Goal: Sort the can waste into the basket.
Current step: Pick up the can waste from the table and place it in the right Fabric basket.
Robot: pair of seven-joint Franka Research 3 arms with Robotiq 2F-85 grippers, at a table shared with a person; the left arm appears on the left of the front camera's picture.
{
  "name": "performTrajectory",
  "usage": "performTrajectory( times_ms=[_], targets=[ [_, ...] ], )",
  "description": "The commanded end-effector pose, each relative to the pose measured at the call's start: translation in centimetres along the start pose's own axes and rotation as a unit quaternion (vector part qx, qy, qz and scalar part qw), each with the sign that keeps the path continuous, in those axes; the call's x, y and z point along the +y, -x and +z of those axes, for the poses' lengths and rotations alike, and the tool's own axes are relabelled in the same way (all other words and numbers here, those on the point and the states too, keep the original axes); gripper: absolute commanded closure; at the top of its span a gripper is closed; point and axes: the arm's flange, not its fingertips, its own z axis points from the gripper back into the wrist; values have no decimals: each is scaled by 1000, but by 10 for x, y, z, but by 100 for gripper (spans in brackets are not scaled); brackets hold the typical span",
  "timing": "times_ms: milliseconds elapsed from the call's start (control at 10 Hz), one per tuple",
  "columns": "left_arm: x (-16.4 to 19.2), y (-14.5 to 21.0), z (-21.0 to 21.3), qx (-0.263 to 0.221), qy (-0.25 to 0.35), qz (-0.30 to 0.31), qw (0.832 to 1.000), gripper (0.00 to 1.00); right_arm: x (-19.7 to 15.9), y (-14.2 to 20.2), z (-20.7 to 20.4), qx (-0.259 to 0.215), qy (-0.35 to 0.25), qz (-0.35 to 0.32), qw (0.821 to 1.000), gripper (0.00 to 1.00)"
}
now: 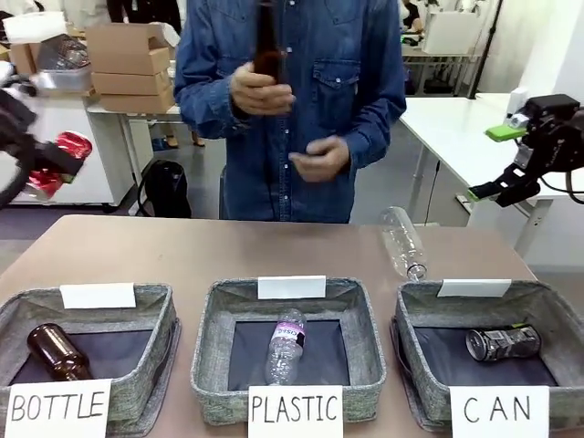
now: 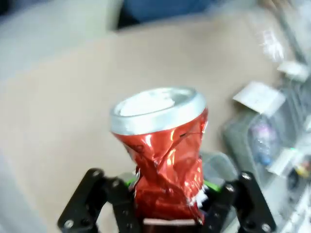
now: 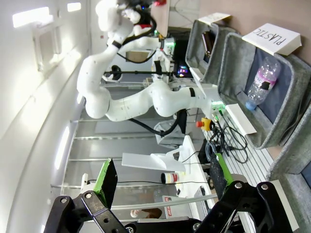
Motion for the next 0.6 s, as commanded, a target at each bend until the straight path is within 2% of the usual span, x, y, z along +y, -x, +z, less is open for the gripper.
performTrajectory(
  times_ms=[0,100,300,500],
  targets=[
    [-28,38,33,24,130,-78,988,100,1,1,3,5,1,10,1000,0],
    [-38,47,44,40,179,-132,974,100,1,1,3,5,1,10,1000,0],
    [-6,67,102,-20,211,-114,971,100,1,1,3,5,1,10,1000,0],
    [36,115,180,-140,253,-92,953,100,1,1,3,5,1,10,1000,0]
  ],
)
